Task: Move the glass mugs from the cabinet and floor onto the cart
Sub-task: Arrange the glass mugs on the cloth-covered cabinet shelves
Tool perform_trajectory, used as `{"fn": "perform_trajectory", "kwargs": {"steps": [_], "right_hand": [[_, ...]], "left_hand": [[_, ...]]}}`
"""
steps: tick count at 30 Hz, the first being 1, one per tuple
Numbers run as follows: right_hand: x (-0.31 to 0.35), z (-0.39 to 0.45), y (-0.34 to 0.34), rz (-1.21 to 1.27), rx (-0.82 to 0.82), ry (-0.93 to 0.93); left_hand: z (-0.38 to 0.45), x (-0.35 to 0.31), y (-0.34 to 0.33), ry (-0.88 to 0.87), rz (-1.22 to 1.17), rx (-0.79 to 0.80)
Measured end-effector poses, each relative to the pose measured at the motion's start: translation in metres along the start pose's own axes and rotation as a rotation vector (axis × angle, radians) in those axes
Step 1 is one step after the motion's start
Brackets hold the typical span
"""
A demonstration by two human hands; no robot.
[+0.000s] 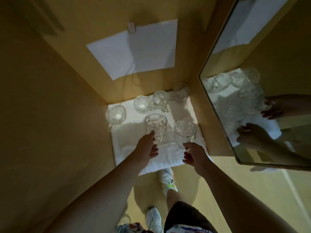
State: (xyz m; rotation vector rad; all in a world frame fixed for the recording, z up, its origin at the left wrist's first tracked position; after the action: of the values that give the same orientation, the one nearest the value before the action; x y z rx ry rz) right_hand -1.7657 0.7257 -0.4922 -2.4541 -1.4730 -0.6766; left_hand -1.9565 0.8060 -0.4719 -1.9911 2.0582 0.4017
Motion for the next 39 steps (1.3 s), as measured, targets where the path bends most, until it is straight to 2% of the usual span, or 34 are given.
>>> {"fn": "perform_trajectory", "kwargs": {"steps": [5,10,17,22,26,31,39], "right_hand": [[0.034,-0.072,-0.018,0.050,0.096,0.145],[0.074,-0.151,-0.028,0.036,0.167,0.302],[0.102,-0.254,-0.026,0.098,0.257,0.503],[0.094,-0.308,-0.014,0.095,0.262,0.618],[0.082,-0.350,0.002,0.056,0.236,0.690],[0.064,-0.382,0.029,0.014,0.171,0.742],[0.039,-0.414,0.081,-0.003,0.161,0.781]], "left_hand": [[-0.083,-0.023,0.029,-0.089,-0.106,0.044],[-0.167,-0.045,0.052,-0.273,-0.143,0.099],[-0.270,-0.062,0.070,-0.480,-0.123,0.107],[-0.310,-0.052,0.080,-0.593,-0.126,0.139],[-0.333,-0.031,0.083,-0.615,-0.131,0.166],[-0.359,-0.007,0.081,-0.638,-0.129,0.198],[-0.399,0.031,0.052,-0.692,-0.110,0.185]]}}
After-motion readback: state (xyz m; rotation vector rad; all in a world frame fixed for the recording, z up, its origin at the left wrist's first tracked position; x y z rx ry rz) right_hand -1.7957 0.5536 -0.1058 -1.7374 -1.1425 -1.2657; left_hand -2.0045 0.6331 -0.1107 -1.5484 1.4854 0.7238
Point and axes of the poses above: each hand's wrist, its own z-axis towards the middle knuckle, its own y-axis out of the back of the hand, x = y × z, the point moved 5 cm from there along z, towards the middle knuckle, and after that the axes turned 2 degrees about y, right-handed, at the moved point
